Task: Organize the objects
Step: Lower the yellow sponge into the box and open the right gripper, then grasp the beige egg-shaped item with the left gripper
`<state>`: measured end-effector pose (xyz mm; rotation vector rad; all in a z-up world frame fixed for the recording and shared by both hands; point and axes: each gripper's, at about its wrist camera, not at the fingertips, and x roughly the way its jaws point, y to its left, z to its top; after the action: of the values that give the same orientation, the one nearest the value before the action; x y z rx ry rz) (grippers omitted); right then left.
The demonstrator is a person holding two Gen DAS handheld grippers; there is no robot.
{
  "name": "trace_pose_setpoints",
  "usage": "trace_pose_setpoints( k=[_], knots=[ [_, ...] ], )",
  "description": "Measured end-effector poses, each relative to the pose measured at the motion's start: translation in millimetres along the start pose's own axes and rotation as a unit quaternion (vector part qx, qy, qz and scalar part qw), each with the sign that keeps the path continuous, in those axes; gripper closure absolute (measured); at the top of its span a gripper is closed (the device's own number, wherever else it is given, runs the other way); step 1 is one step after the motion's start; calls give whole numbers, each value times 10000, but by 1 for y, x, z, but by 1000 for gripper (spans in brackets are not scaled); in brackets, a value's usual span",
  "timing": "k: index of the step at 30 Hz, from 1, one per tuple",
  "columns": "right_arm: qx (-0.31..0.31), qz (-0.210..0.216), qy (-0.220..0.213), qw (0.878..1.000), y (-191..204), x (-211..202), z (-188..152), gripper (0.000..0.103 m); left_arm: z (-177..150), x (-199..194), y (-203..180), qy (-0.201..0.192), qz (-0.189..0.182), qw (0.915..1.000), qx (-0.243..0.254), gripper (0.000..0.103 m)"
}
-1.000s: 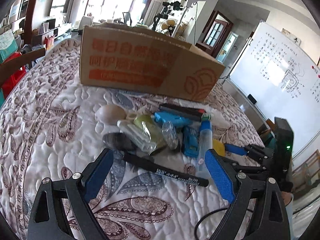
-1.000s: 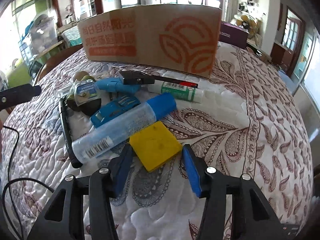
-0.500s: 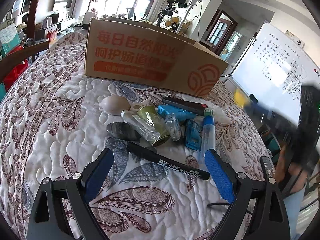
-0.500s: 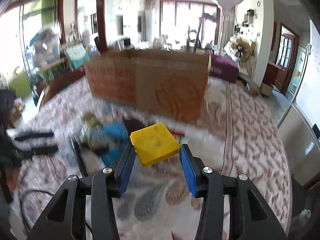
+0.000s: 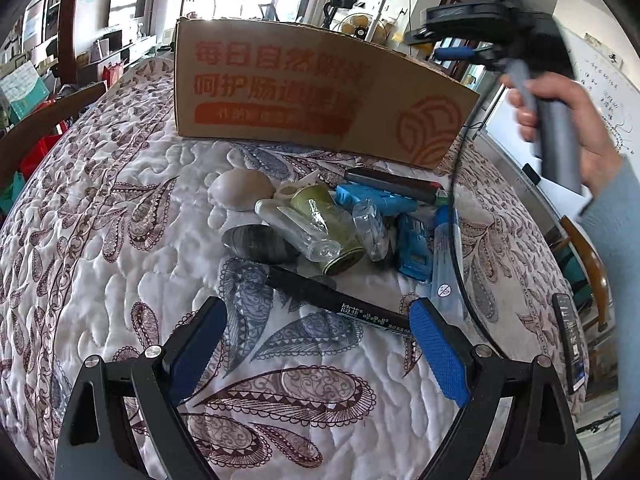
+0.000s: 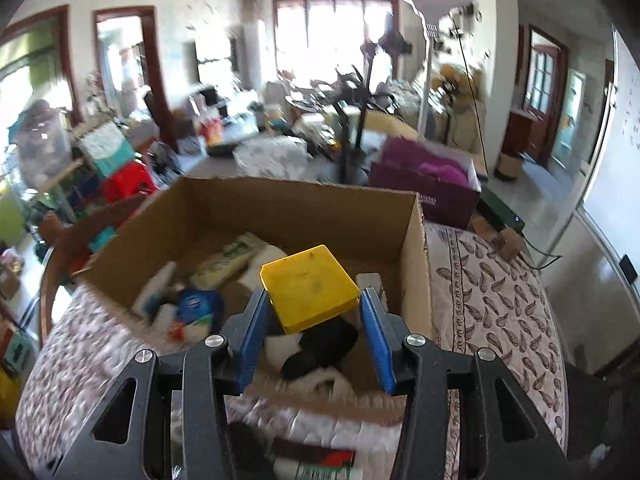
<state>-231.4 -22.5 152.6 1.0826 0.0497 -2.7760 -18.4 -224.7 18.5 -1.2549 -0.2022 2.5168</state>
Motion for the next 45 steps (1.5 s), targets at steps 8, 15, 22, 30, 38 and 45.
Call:
trace_pose_setpoints(
  k=[8,15,22,30,38,45],
  knots=[
    [500,-136,295,9982,-13,39,-5,103,4,-6,16,-102,-108,9992,-362,10],
    [483,11,-103,9988,-13,-18,-38,103,6,-12,30,-215,-148,9974,-669,10],
    [105,122,-625,9979,0,-94,-110,103,7,-13,52,-304,-213,9929,-1134,10],
    [551,306,203,9978,-8,-77,-212,103,11,-12,74,-522,38,9880,-1453,14],
    [429,604,673,9950,-6,-58,-237,103,64,20,62,-111,468,9931,-1073,36],
    [381,476,791,9950,-10,-53,-242,103,86,68,46,554,751,9927,-766,50]
  ],
)
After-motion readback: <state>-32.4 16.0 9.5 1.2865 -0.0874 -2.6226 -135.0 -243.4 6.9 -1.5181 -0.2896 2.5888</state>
